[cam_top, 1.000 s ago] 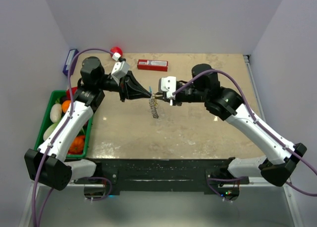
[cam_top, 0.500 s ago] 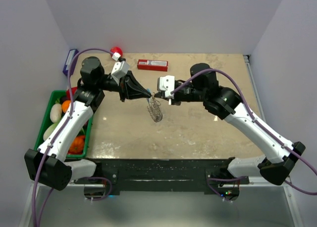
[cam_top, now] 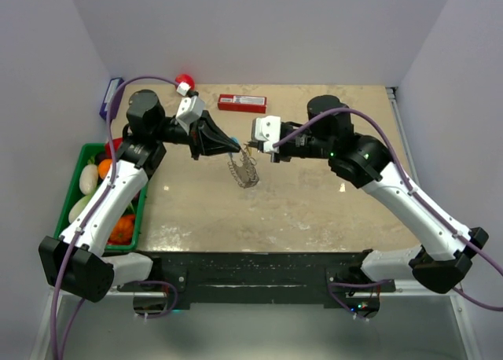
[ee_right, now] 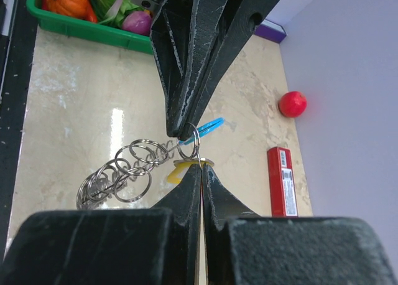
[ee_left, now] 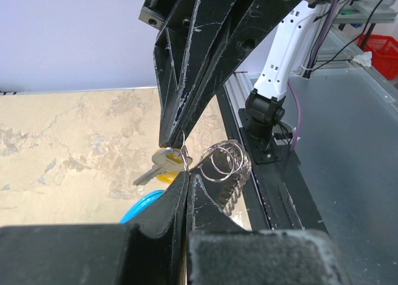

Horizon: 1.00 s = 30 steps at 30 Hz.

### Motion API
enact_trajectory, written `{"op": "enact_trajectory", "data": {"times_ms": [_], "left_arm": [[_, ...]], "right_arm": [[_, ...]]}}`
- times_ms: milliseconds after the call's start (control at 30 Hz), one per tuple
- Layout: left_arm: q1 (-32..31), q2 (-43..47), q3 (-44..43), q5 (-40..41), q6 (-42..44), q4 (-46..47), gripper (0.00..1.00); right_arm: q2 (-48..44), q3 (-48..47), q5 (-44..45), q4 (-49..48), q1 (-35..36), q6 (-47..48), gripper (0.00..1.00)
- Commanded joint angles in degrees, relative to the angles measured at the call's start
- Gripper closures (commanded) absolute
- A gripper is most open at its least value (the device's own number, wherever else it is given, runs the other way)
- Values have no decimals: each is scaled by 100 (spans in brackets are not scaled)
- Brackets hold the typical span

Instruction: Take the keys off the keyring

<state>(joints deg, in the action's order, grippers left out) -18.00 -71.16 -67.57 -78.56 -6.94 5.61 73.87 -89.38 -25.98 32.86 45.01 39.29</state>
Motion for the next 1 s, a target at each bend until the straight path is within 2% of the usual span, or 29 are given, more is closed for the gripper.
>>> {"op": "enact_trajectory", "data": {"times_ms": [0, 367, 433, 567, 800, 967], "left_arm": [[33, 102, 69, -1, -132, 186, 100], [33, 119, 69, 350, -246, 169, 100], [33, 146, 16, 455, -133, -58, 100], [33, 163, -203, 1157, 508, -831, 100], [-19, 277, -511, 2108, 1299, -1544, 100], [-388, 313, -722, 2870, 2220, -2212, 100]], "right_arm": [[14, -413, 286, -34, 51, 184, 100], [268, -563, 743, 80, 394, 439, 100], [286, -615, 805, 71, 412, 439, 100], [339, -668, 901, 176, 473, 518, 100], [286, -396, 1402, 177, 649, 905, 100], [269, -220, 1666, -34, 693, 896, 100]]}}
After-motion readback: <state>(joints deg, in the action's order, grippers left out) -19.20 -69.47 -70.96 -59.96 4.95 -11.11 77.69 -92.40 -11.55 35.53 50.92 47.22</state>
